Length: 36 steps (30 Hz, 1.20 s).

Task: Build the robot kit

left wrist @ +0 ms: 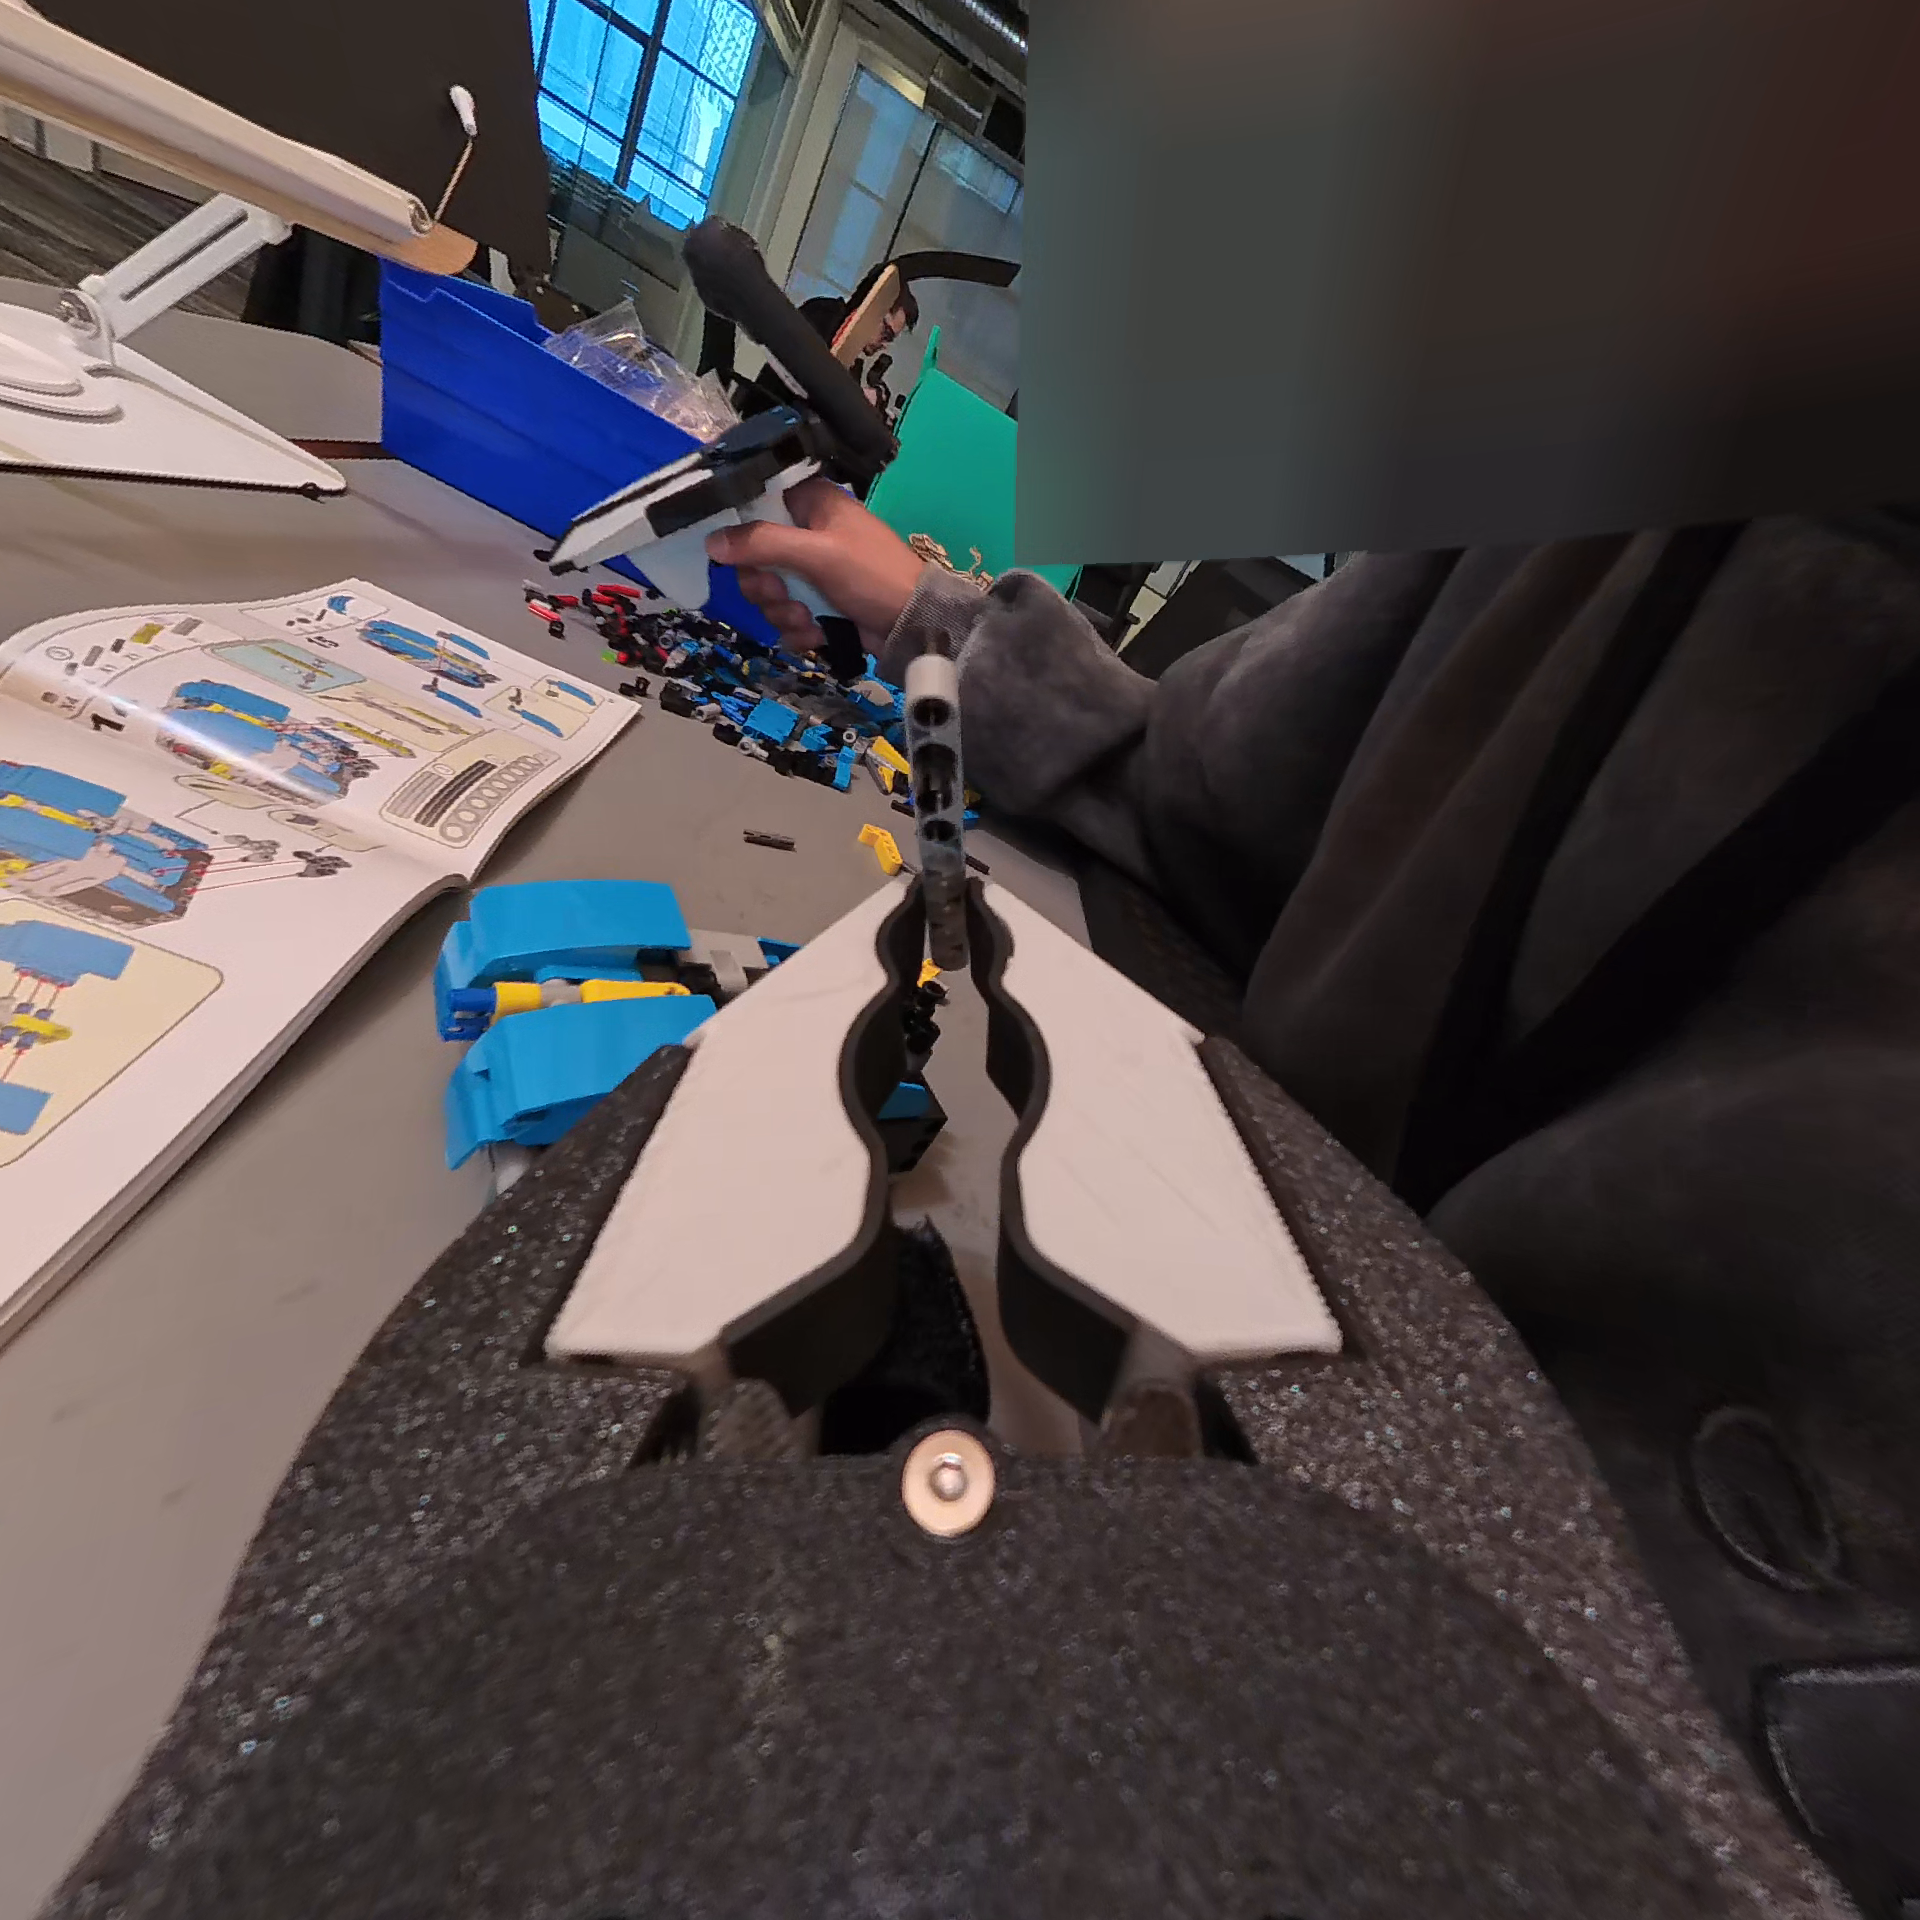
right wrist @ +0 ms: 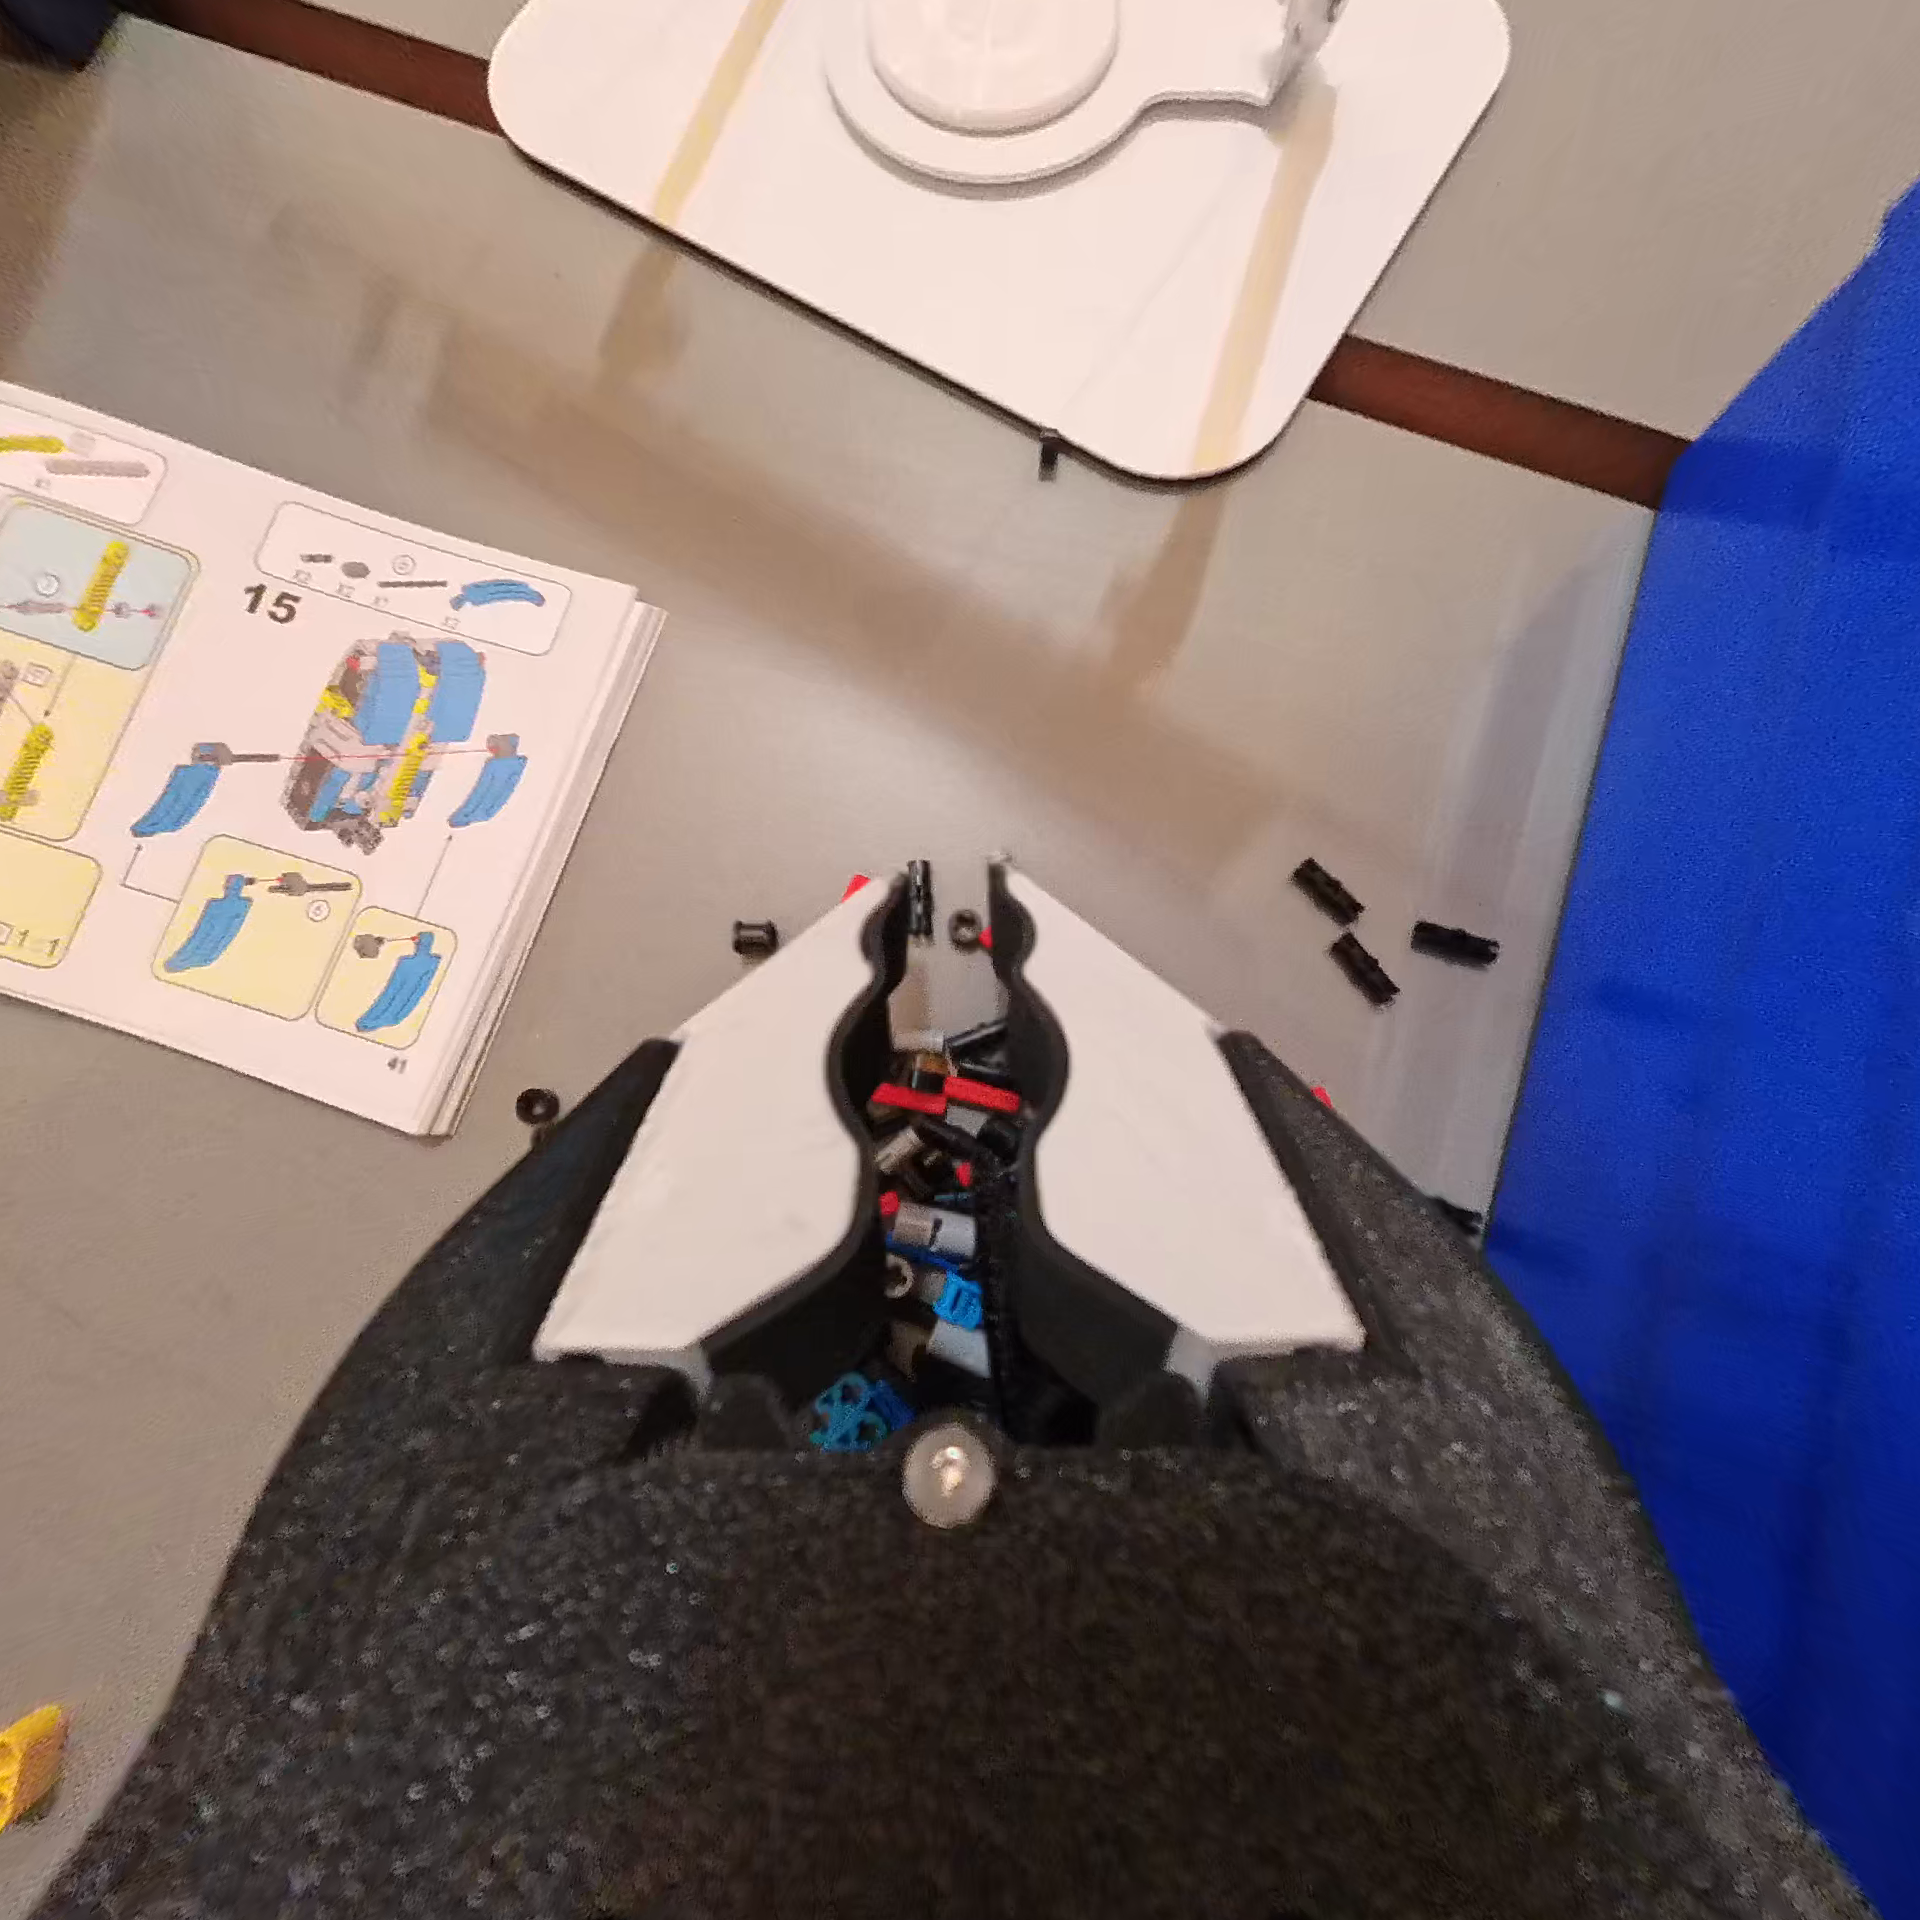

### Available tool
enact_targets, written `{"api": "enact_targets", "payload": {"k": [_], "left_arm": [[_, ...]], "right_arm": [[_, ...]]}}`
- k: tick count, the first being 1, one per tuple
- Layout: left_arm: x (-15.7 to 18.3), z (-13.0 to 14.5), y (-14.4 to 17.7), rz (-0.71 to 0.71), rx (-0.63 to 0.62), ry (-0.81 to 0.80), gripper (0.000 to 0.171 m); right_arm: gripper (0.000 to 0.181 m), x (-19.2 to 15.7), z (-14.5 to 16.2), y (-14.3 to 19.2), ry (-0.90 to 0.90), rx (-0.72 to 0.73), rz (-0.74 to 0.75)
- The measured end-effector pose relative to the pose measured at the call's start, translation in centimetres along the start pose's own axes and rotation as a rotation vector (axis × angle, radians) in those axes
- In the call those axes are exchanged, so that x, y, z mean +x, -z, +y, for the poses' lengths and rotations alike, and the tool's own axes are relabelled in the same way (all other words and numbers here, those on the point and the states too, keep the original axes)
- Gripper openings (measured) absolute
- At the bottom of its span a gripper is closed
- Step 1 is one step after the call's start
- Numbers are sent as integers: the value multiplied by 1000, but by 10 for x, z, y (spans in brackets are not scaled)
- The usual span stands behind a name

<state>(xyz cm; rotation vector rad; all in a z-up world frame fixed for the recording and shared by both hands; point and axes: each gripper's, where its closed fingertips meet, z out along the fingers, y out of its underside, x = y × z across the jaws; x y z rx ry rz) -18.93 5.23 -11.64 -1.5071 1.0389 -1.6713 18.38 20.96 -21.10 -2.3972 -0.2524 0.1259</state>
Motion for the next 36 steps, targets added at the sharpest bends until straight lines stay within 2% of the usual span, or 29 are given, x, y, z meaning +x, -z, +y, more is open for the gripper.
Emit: {"api": "enact_targets", "payload": {"k": [4,20,27,29,30,32,34,36], "left_arm": [[0,0,0,7,0,9,7],[2,1,-1,24,-2,21,7],[1,0,0,22,3,24,7],[0,-1,1,11,11,22,7],[-2,-3,2,-4,21,15,7],[-9,-9,5,-57,51,-9,7],[-19,-14,10,-137,69,-39,7],[-28,-16,14,-219,75,-80,7]], "right_arm": [[11,-7,0,-7,-15,-17,-66],[5,-5,14,-15,17,-89,-61],[4,-12,16,-10,26,-130,-93],[4,-22,6,1,39,-82,-120],[4,-37,-3,11,41,-35,-175],[4,-90,-23,39,51,88,-380],[4,-168,-36,73,79,199,-669],[4,-242,-39,100,102,276,-896]]}}
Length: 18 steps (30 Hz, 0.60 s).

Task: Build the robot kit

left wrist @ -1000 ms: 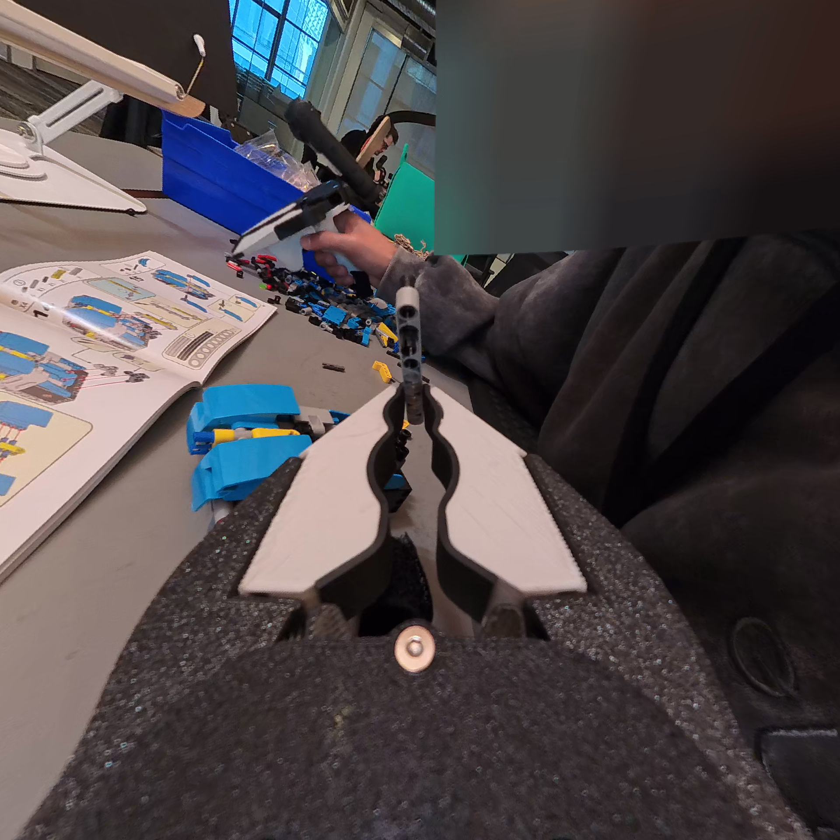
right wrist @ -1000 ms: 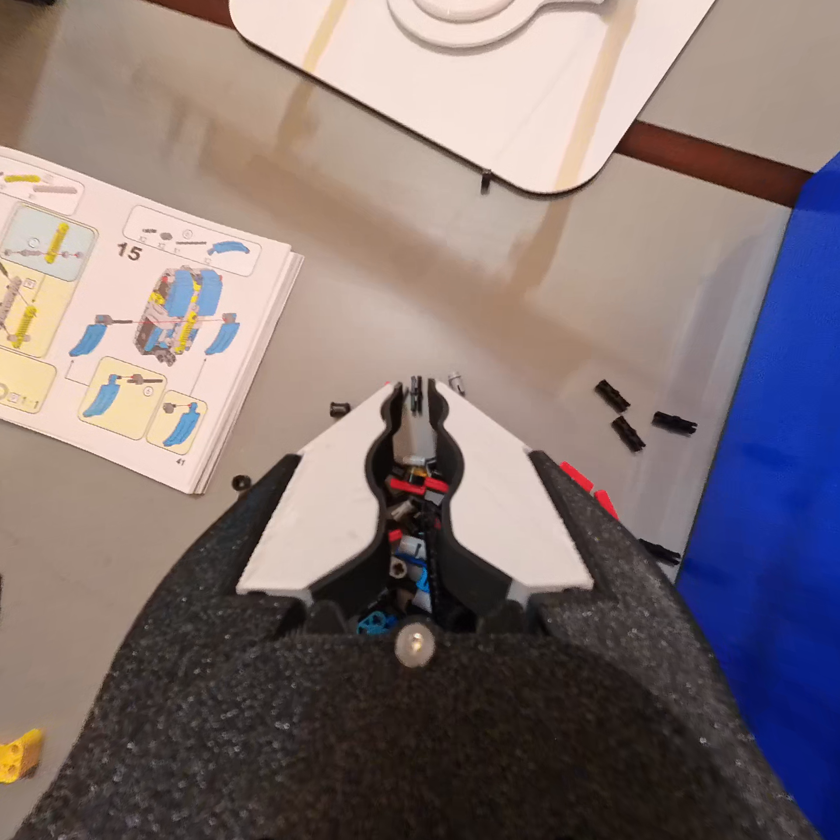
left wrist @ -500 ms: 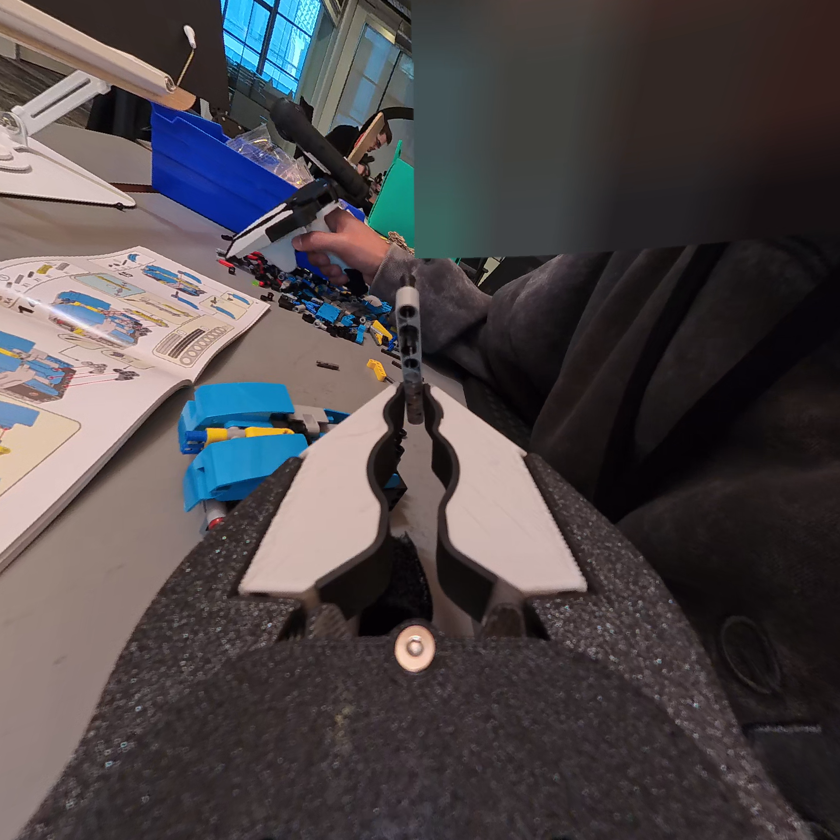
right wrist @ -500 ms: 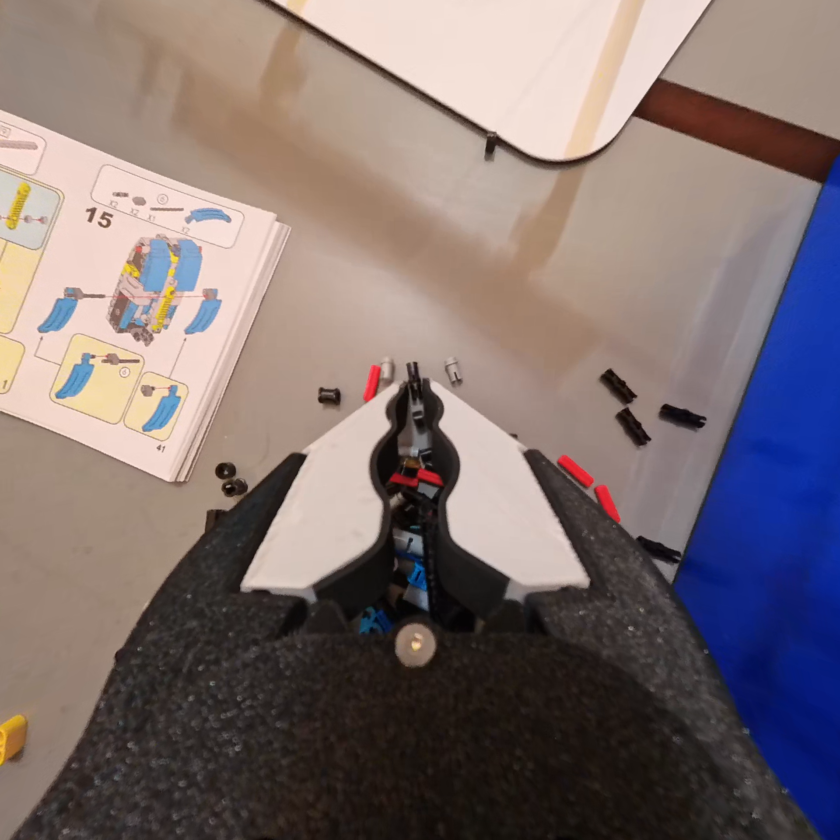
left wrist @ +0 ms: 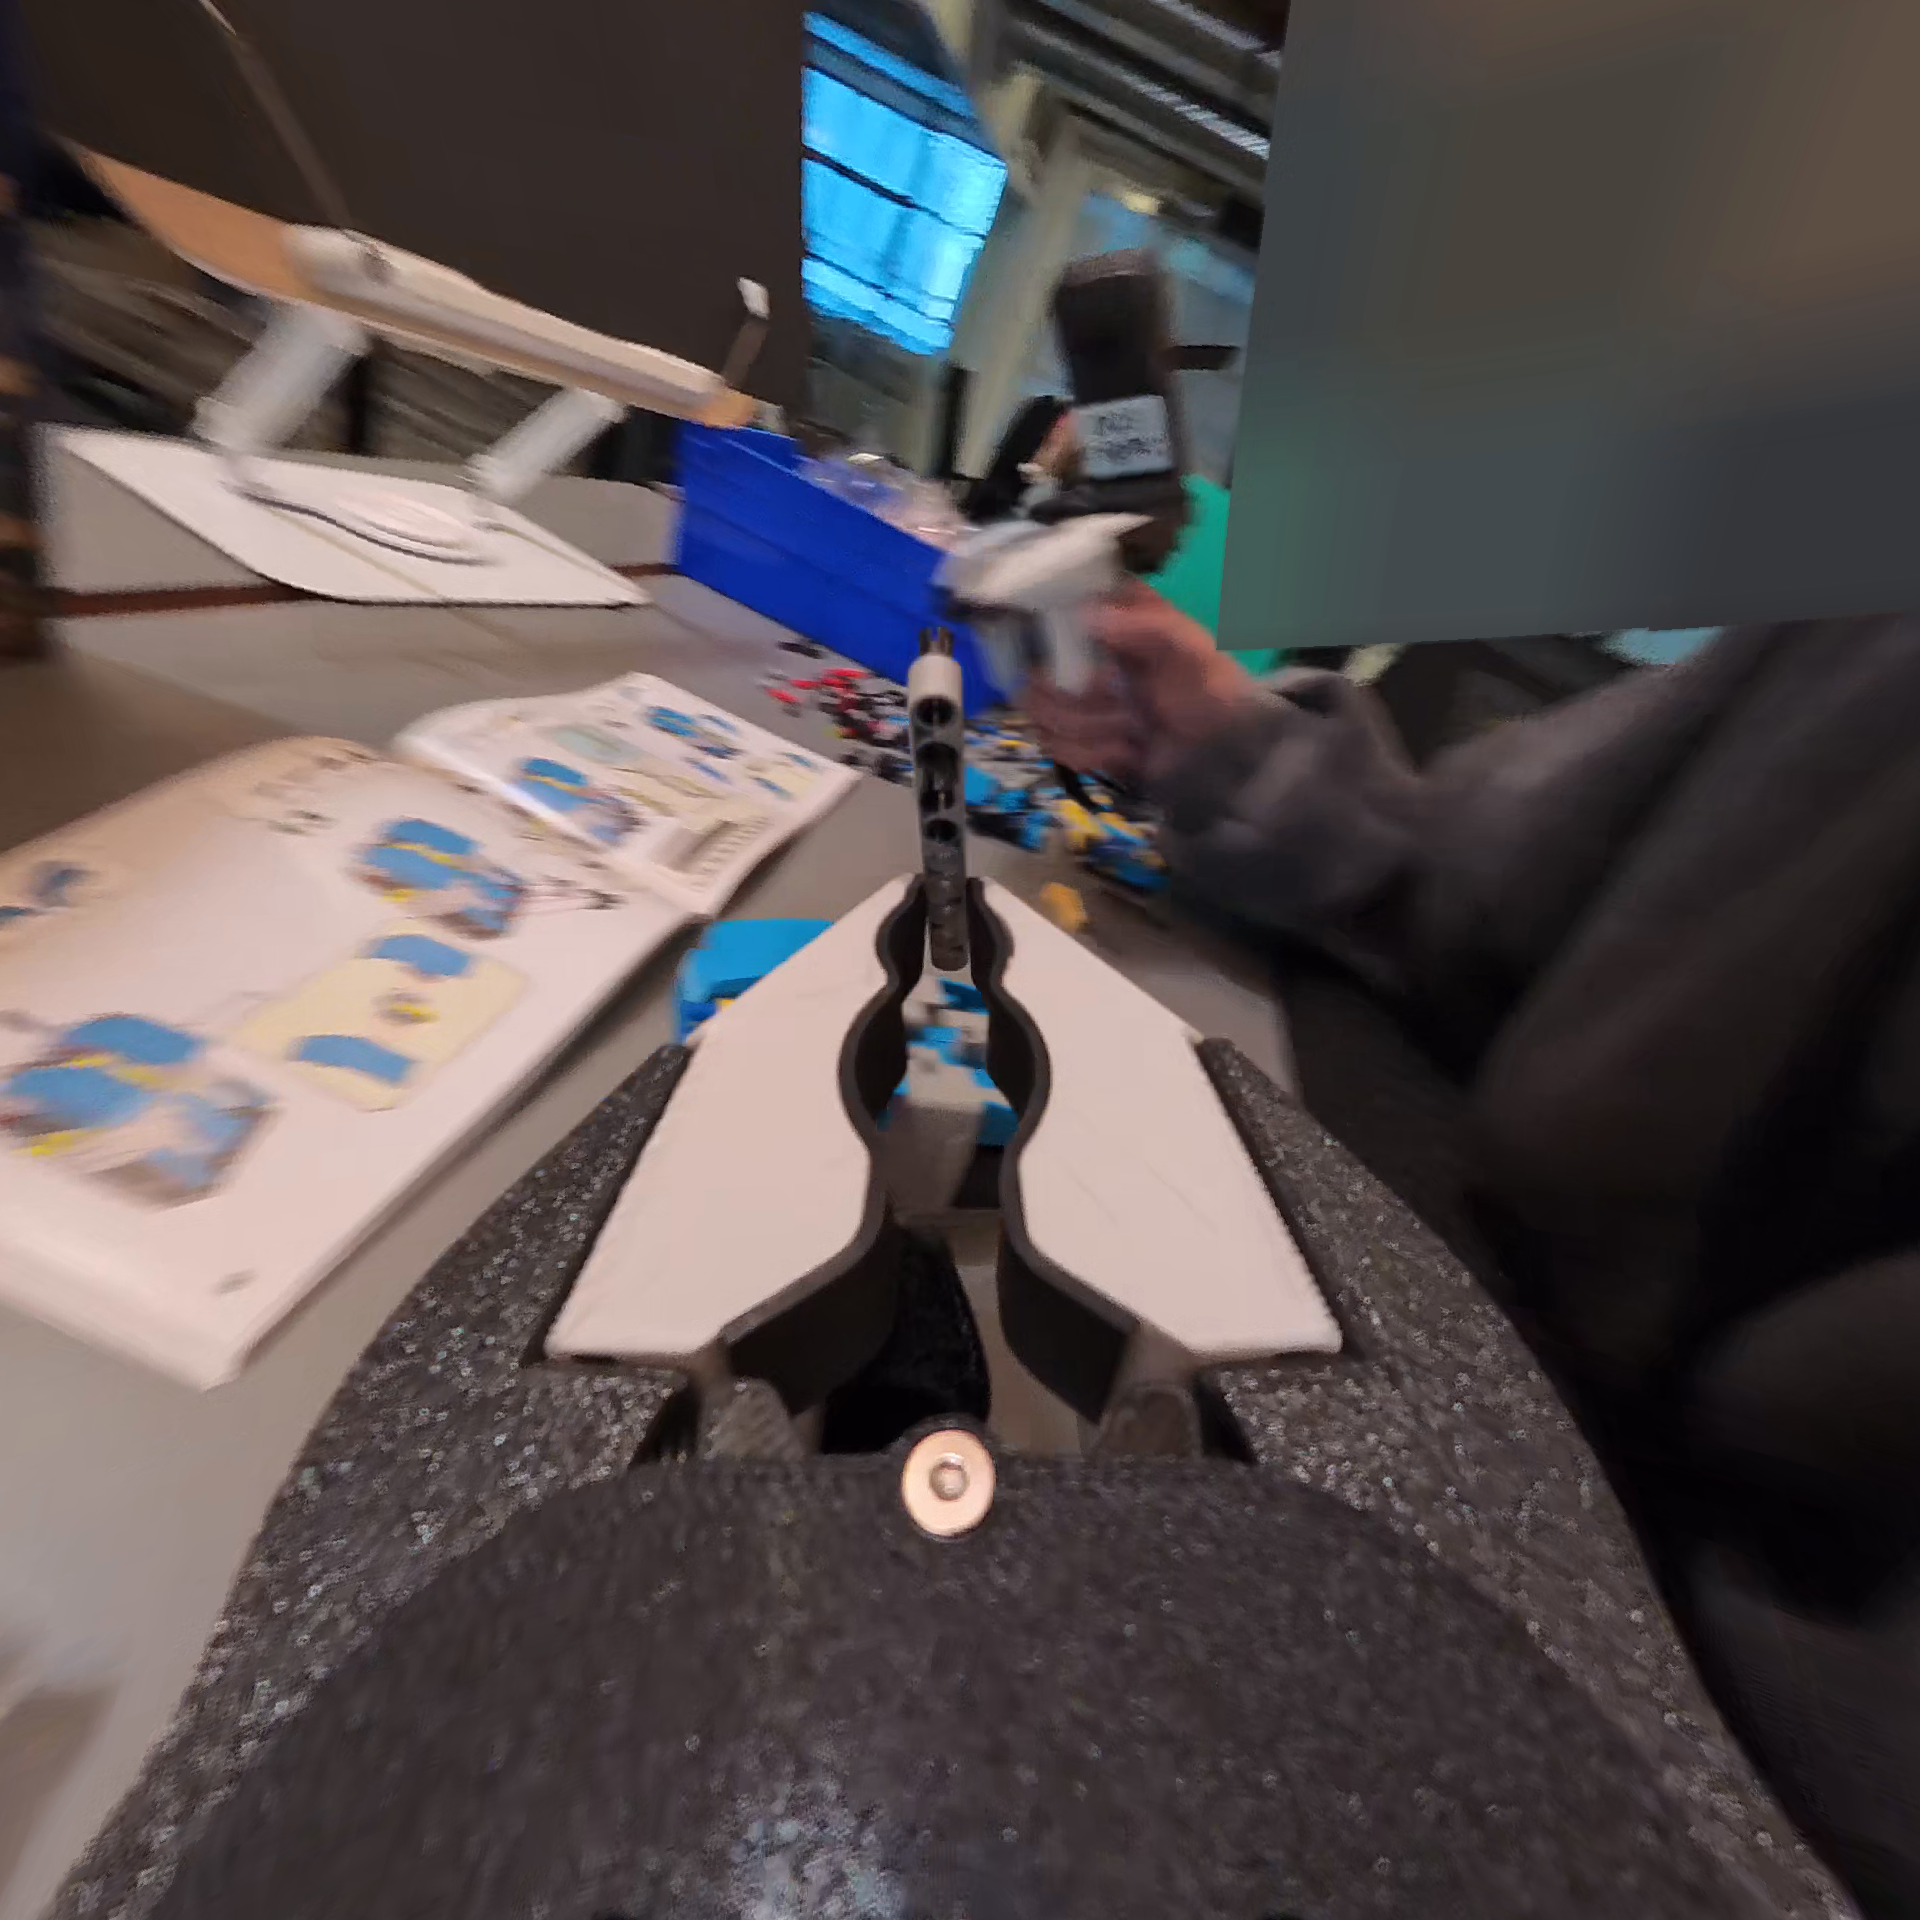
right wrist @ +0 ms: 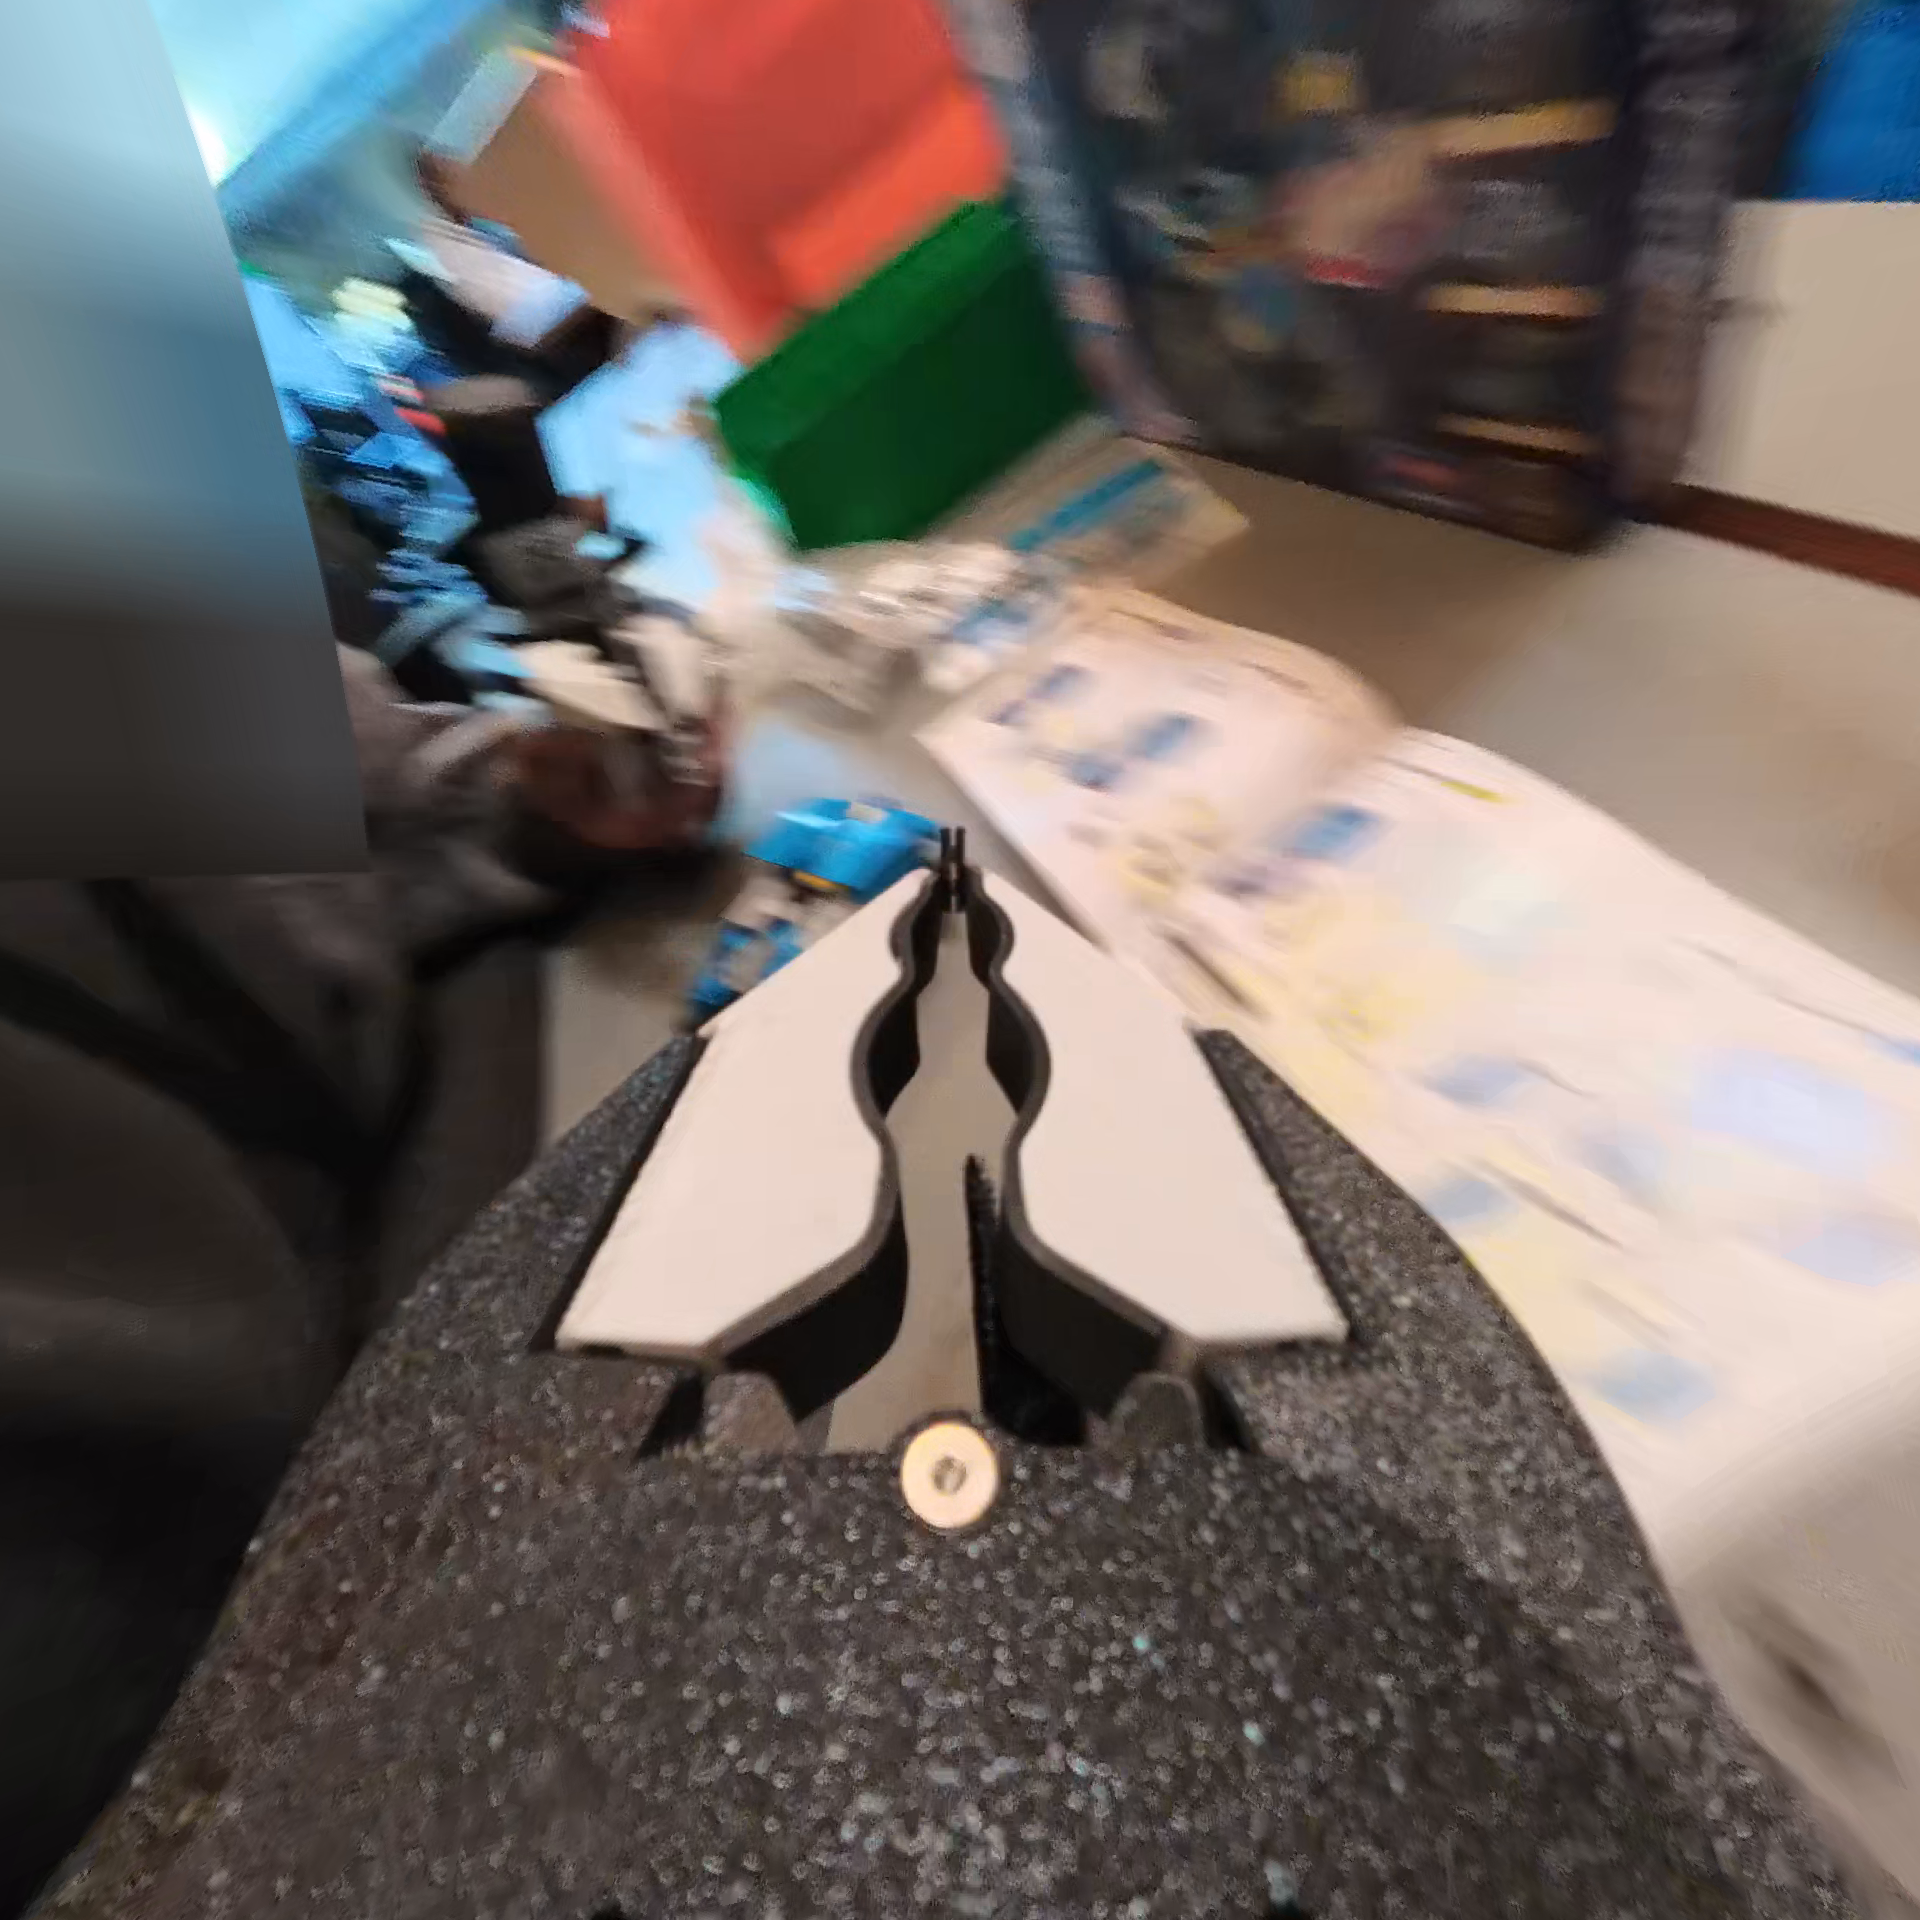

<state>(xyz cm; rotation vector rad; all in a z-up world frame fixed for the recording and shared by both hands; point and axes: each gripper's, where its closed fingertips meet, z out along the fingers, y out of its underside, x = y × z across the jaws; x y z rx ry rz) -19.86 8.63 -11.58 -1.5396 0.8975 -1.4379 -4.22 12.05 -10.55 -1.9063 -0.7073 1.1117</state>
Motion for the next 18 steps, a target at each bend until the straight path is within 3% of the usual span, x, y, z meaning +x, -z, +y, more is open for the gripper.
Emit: {"api": "enact_targets", "payload": {"k": [3,5,7,11,18], "left_arm": [[-1,-5,3,-82,11,-96,7],[6,-8,3,-102,16,-161,7],[15,-7,1,-111,11,-219,7],[23,-7,0,-154,17,-280,6],[3,1,2,-351,-63,-409,7]], "right_arm": [[4,-80,10,-64,-4,-17,-242],[5,-104,25,-96,40,-87,-261],[5,-124,22,-113,38,-62,-291],[4,-132,16,-125,56,-12,-237],[4,-117,24,-136,44,-35,-120]]}}
